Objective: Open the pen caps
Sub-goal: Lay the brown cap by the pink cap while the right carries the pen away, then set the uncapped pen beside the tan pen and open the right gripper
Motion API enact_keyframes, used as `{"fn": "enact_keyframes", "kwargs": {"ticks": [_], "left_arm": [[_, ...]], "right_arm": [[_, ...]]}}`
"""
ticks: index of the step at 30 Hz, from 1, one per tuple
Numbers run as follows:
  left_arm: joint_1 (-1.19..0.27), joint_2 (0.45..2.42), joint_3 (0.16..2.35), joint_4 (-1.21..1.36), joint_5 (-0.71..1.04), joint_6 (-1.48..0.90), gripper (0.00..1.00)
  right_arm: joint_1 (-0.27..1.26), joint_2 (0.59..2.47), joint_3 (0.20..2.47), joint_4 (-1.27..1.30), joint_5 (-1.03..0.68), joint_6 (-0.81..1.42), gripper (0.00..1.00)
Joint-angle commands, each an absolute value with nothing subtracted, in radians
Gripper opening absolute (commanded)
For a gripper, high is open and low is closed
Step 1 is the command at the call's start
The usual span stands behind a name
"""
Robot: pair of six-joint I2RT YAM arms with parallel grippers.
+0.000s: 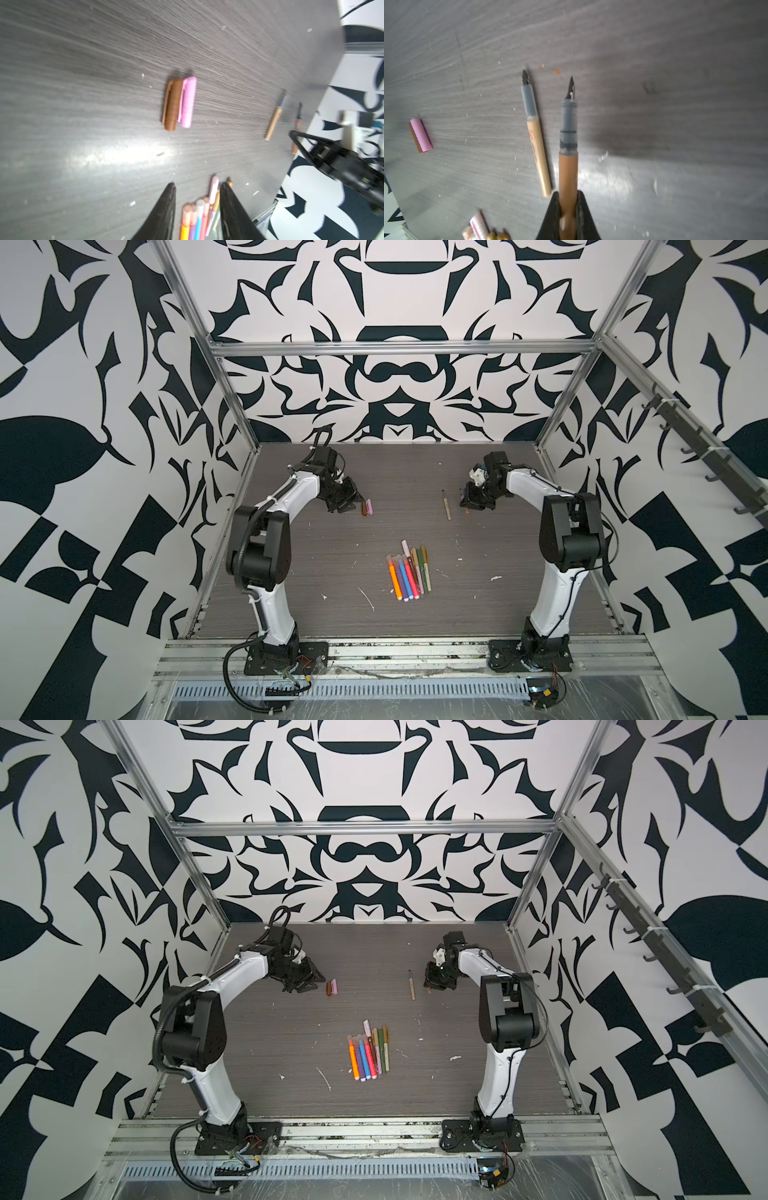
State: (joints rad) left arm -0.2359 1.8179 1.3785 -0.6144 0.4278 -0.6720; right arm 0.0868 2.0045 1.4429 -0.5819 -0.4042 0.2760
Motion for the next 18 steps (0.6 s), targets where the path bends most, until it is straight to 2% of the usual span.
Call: {"fn": "enact_keyframes", "kwargs": {"ticks": [1,13,18], "left_arm": [[-0.233,1.778,1.325,-0.565,0.452,-0.715,0.39],[-0.233,1.782,1.353,-0.605,0.479,-0.695,0.39],[-0.231,1.789,1.366,-0.628,0.488,-0.675,0.39]], "right_arm": [[0.088,2.021,1.475,-0.542,-0.446,0.232,0.00],[0.087,2.131,1.508,-0.524,-0.540,0.267,0.00],[0.087,2.131,1.496,-0.539,-0.540,0.255,0.11]]}}
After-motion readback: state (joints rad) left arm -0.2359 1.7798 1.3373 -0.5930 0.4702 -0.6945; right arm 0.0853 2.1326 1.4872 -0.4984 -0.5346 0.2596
